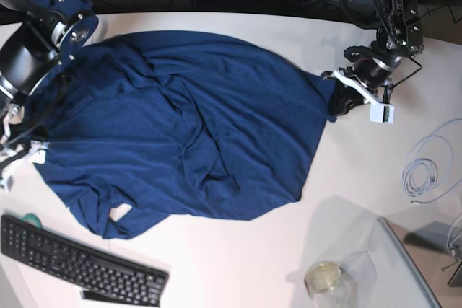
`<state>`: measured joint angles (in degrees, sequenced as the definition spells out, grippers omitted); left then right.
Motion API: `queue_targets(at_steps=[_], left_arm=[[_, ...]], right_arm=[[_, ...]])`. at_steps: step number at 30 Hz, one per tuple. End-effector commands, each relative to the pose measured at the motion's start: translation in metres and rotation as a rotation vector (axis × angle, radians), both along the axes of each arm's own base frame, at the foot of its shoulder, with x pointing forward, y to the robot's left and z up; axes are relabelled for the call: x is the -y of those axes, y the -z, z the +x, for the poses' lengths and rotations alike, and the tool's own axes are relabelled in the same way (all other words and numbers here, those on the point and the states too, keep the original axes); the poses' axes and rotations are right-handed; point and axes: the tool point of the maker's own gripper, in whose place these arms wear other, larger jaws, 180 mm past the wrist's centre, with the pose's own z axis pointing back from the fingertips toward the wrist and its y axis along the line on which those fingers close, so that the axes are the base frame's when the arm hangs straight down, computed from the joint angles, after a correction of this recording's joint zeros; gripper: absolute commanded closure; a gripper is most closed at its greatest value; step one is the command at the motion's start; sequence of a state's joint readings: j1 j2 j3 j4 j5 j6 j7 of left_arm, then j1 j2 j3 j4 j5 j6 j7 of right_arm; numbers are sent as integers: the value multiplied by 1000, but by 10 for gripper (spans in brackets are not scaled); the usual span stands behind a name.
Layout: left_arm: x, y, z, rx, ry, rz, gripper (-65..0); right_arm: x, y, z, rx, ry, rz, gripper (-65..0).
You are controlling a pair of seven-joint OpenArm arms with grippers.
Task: Layout the t-shirt on the table in an organized manner, then fold the t-shirt properly
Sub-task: 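Reach the right gripper into the shirt middle and pinch the fabric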
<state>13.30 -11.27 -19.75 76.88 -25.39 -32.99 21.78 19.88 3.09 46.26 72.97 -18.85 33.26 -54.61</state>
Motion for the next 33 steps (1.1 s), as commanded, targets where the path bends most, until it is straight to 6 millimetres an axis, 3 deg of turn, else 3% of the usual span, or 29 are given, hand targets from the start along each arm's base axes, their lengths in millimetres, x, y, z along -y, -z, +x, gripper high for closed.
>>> queue_targets(at_steps=[1, 5, 6, 10, 11, 15, 23, 31, 33], left_arm=[[-4, -6, 1, 21, 0, 3, 0], [-5, 1, -3, 1, -5, -1, 0], [-6, 2, -4, -3, -8, -2, 0], [-10, 8, -8, -21, -18, -4, 0], [-10, 8, -7, -21, -19, -4, 0], [-10, 8, -8, -23, -19, -4, 0], [-13, 9, -9, -25, -22, 1, 0], [-13, 9, -9, -25, -22, 1, 0], [-13, 11, -13, -34, -24, 2, 0]], right_arm=[[2, -19, 8, 24, -69, -69, -503], [-78, -32, 19, 44, -435, -176, -503], [-106, -36, 26, 83, -502, -159, -503], [-184, -42, 45, 162, -665, -95, -501], [-205, -39, 50, 166, -711, -71, -501], [-254, -11, 54, 109, -832, 14, -500], [-295, 22, 60, 80, -886, 122, -500], [-322, 23, 57, 76, -1000, 95, -497], [-329, 23, 55, 80, -1031, 91, -459]])
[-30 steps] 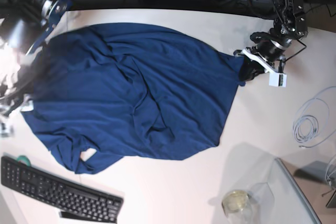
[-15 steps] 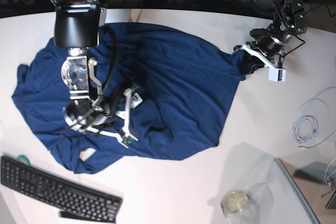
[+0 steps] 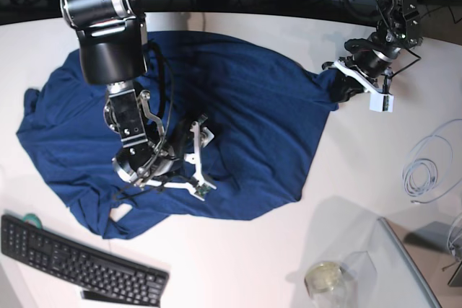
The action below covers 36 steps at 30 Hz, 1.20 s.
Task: Layout the t-shirt on the table in an organized manner, then fold the t-shirt properly
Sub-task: 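Reach the right gripper into the shirt middle and pinch the fabric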
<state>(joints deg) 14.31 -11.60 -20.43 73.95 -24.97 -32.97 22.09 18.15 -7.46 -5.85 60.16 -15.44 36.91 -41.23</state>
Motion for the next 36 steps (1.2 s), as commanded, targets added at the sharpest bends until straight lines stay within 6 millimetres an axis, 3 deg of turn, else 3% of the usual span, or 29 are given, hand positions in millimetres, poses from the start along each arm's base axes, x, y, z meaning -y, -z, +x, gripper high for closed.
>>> queue_targets(at_steps=[1, 4, 12, 17, 22, 26, 29, 36], left_arm=[[-5, -9, 5, 34, -3, 0, 0], [-5, -7, 2, 30, -3, 0, 0], [-5, -7, 1, 27, -3, 1, 0], [-6, -7, 1, 26, 2, 6, 0], [-7, -8, 3, 30, -1, 7, 0], [-4, -7, 6, 28, 19, 28, 0], [4, -7, 23, 41, 48, 69, 0], [33, -6, 78, 63, 94, 121, 0]], right_arm=[[-12, -13, 14, 45, -11, 36, -426], [-14, -4, 14, 40, 18, 43, -359], [-15, 3, 11, 33, 40, 54, -332], [-14, 2, 12, 37, 40, 52, 0], [-14, -6, 7, 67, 43, 54, 0], [-5, -32, 3, 126, 58, 21, 0], [-5, -52, -11, 154, -29, -2, 0], [20, -80, -37, 181, 16, -104, 0]])
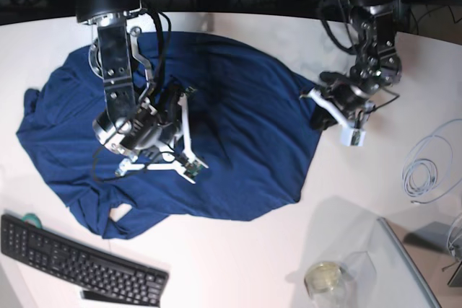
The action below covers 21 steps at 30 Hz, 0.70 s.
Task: Layout the t-shirt on the table in an organized manner, then fold the t-shirt properly
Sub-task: 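Reach the right gripper into the shirt middle and pinch the fabric, then lift the pinched fabric with the right gripper and drag it toward the shirt edge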
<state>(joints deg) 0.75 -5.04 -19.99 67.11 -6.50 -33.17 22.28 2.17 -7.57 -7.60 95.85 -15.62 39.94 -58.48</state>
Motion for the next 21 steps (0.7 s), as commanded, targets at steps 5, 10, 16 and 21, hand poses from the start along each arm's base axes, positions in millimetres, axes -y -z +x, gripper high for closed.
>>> queue_targets(at_steps=[5, 10, 16, 21], left_arm=[[24, -24, 57, 84, 19, -21, 0], [49, -32, 93, 95, 42, -32, 0], [43, -48, 127, 139, -49, -24, 0], [45, -58, 143, 176, -75, -40, 0]], right_arm=[[-24, -17, -25, 58, -154, -40, 0], [-50, -1, -74, 15, -335, -69, 0], [-72, -11, -114, 23, -434, -27, 0], [-100, -3, -141, -12, -555, -16, 0]])
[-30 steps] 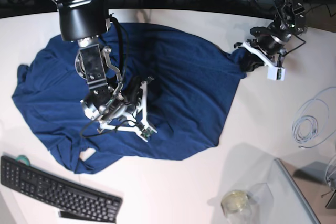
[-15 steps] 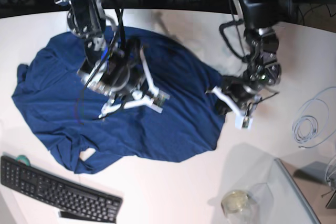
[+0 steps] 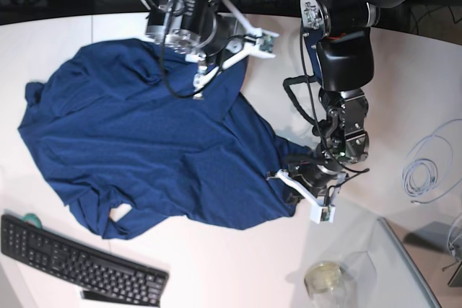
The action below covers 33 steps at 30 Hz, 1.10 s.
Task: Layout the t-shirt on the table in an organized manner, then fold the t-shirt properly
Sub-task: 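Lift the pinched fabric with the right gripper and drag it toward the shirt edge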
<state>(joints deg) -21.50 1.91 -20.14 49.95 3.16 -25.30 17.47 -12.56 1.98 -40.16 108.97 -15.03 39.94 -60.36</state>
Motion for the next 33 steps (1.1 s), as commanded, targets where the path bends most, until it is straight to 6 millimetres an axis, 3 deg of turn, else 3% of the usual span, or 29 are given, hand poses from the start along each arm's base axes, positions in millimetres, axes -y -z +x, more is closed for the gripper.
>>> queue_targets(at_steps=[1, 7, 9, 13, 16, 19, 25, 29, 33], left_arm=[[0, -21, 17, 63, -8, -11, 0], [2, -34, 23, 97, -15, -16, 0], [4, -34, 23, 97, -11, -16, 0], [16, -34, 23, 99, -4, -39, 0], [18, -34, 23, 99, -1, -42, 0], [18, -34, 23, 99, -4, -43, 0], [13, -33, 23, 97, -12, -41, 0], [15, -31, 21, 92, -11, -43, 0], [16, -30, 20, 89, -10, -45, 0]], right_arm=[[-8, -5, 4, 16, -11, 20, 0], [-27, 0, 2, 2, -59, 21, 0], [-36, 1, -8, -4, -104, 23, 0], [-57, 13, -15, -34, -169, 9, 0], [-62, 27, -7, -97, -101, 19, -2], [-49, 31, 13, -110, -9, 18, -54], [-17, 9, 52, -48, 171, 83, -347], [13, 0, 79, -8, 289, 91, -354], [24, 15, 90, -35, 338, 110, -354]])
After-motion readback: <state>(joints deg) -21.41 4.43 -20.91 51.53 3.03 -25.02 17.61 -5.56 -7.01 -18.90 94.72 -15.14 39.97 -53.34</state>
